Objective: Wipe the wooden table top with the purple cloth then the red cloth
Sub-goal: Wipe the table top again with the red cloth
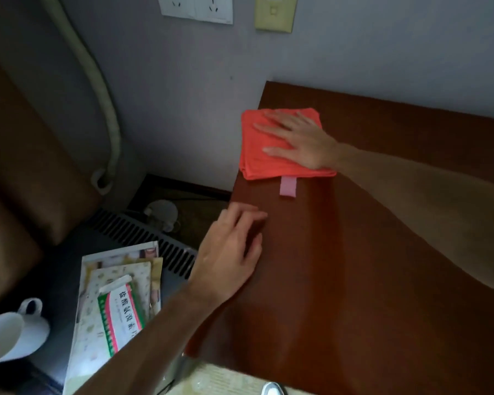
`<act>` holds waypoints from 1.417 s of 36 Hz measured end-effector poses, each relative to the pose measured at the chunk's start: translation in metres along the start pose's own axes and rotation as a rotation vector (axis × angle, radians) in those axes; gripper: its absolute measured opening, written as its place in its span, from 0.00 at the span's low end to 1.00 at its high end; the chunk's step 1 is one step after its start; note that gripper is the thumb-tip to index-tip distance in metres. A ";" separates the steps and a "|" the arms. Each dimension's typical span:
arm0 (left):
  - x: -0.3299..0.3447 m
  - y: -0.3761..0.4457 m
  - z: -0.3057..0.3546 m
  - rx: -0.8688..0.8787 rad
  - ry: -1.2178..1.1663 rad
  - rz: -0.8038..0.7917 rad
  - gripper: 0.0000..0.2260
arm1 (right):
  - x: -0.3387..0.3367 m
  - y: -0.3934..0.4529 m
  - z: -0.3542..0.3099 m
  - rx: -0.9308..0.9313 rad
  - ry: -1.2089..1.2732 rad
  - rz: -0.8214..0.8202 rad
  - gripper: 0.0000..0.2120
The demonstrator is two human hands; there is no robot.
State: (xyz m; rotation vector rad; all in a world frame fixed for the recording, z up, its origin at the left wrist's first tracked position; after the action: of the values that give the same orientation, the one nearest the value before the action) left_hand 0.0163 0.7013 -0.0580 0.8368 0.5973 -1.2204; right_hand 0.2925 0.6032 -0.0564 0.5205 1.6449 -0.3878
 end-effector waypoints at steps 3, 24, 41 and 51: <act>0.011 0.015 0.000 0.054 0.057 -0.050 0.18 | -0.003 0.034 0.038 0.071 0.022 0.009 0.38; 0.010 0.010 0.002 -0.062 -0.208 0.083 0.15 | 0.003 -0.063 -0.021 0.531 0.048 0.114 0.35; 0.031 -0.028 0.049 -0.037 -0.003 -0.175 0.33 | 0.007 -0.280 -0.099 -0.076 -0.017 0.007 0.34; 0.045 -0.029 0.053 0.013 0.248 -0.173 0.27 | -0.018 -0.125 0.079 -0.124 -0.074 -0.088 0.36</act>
State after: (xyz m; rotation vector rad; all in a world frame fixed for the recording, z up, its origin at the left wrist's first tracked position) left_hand -0.0018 0.6293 -0.0691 0.9710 0.8779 -1.2867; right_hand 0.2925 0.4545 -0.0550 0.3380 1.6125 -0.3635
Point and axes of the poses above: each hand's wrist, its own y-axis towards the middle knuckle, its own x-axis out of the palm, z = x × y, the point moved 3 cm from there along y, towards the middle knuckle, and after that the axes turned 5 degrees about z, right-handed, at the moved point
